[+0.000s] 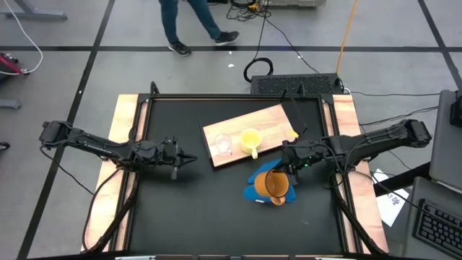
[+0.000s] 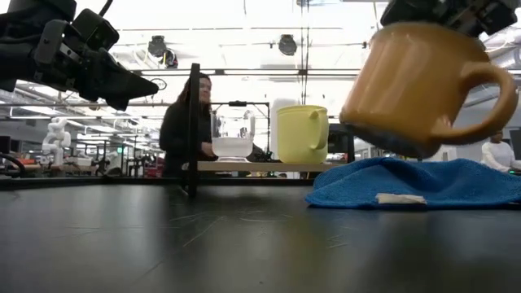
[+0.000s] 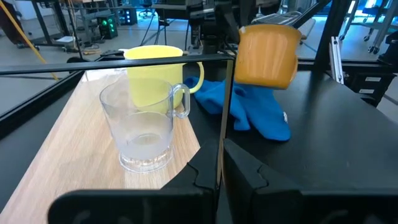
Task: Stack small to large cups/mugs on shelf
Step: Put the orange mug on the shelf
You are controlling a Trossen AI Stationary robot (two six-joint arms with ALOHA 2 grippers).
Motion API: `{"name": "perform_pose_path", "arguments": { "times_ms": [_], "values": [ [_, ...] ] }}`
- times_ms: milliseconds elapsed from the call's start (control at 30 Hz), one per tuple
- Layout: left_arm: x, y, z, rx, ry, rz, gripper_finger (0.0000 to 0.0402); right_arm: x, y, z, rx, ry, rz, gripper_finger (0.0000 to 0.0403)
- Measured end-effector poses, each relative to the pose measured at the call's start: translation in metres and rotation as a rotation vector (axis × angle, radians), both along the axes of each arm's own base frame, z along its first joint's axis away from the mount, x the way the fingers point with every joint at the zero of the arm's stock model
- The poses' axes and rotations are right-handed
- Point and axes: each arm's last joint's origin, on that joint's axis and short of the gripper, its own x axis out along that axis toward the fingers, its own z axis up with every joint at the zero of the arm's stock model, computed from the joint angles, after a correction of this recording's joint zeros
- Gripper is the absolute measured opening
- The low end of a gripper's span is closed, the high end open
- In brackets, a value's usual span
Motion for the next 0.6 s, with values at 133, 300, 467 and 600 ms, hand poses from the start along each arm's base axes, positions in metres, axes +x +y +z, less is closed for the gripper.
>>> {"name": "perform_pose_path", "arguments": {
  "times_ms": [133,300,467,600],
  "values": [
    [0.000,0.000,0.000,-0.002,0.000,0.000,0.0026,-0.005,-0.002,-0.009,-0.002,-0.002,-0.008,0.0008],
    [0.000,0.000,0.000,-0.002,0.001,0.000,0.0026,-0.010,-0.002,-0.013,0.005,-0.039,-0.005,0.0008],
    [0.000,0.000,0.000,-0.002,0.001,0.001,0.0026,-0.013,-0.003,-0.009,0.007,-0.060,-0.007,0.0008],
    [0.000,0.000,0.000,-0.001,0.004,0.001,0.0026,-0.013,-0.009,0.006,0.016,-0.025,-0.046,0.0008]
  ]
}}
